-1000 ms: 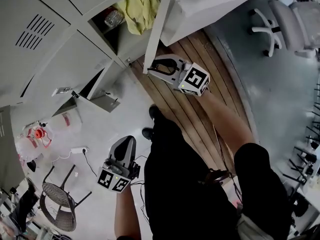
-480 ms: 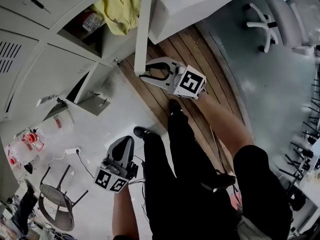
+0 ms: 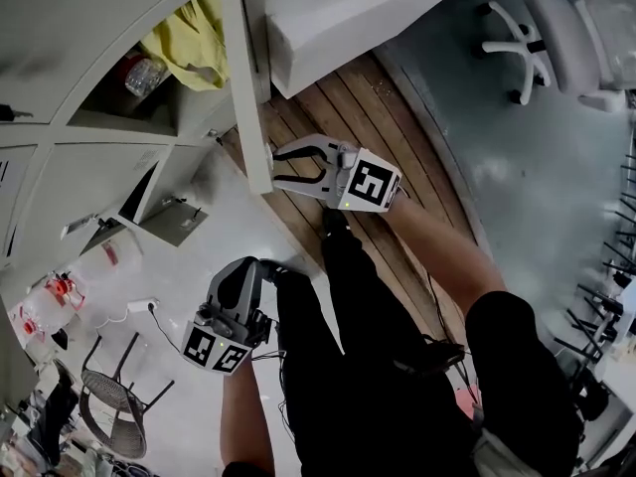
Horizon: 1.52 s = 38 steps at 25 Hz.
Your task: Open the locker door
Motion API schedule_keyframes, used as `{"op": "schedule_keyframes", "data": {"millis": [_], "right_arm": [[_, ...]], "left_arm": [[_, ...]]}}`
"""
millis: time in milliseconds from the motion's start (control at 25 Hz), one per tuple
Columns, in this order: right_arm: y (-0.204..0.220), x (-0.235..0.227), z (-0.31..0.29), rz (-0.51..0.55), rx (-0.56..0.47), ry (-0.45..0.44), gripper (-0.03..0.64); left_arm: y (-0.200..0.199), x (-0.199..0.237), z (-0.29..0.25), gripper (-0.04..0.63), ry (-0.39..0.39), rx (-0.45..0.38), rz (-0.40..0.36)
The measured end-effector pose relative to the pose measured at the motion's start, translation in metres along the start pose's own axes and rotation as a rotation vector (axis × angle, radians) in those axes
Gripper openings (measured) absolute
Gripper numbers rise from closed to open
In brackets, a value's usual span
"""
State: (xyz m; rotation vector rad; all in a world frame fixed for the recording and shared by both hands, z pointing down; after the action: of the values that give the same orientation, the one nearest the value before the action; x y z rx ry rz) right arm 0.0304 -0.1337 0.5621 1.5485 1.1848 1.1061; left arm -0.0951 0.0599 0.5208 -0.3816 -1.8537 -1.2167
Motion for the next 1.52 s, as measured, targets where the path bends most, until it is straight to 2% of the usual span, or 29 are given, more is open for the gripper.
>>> {"op": "schedule_keyframes", "data": {"millis": [400,680,880,1520], "right_arm": [[0.01,-0.012,0.047,-0.059,-0.01,-0.033,0.129],[0.013,-0.019,0.07,-0.064,0.034,-0.033,0.129],[0.017,-0.021,0.082,-0.084,0.048,0.006,0.11],[0.019,-0.026,0.111,-0.079,0.112,0.1,0.101]], "left_arm": [[0.002,-0.039,-0.04,0.018,-0.045,-0.024,0.01],[0.0,-0.077,-0.057,0.018,-0.043,-0.009,0.03],[-0.003,-0.078,-0.065,0.018,-0.029,0.033,0.029],[-0.011,-0.082,-0.078,0.018,0.0,0.063,0.021]]}}
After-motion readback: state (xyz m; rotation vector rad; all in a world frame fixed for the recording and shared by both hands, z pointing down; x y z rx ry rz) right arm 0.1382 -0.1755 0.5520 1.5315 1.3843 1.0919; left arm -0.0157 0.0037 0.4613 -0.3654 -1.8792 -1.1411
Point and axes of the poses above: the fingertips, and each gripper's own axes: z backward along the fingers, x to its left, y out of its underside, the point moved 7 cm from there along z, backward along the fingers, and after that the axes turned 12 degrees about z, right-handed, at the moved point
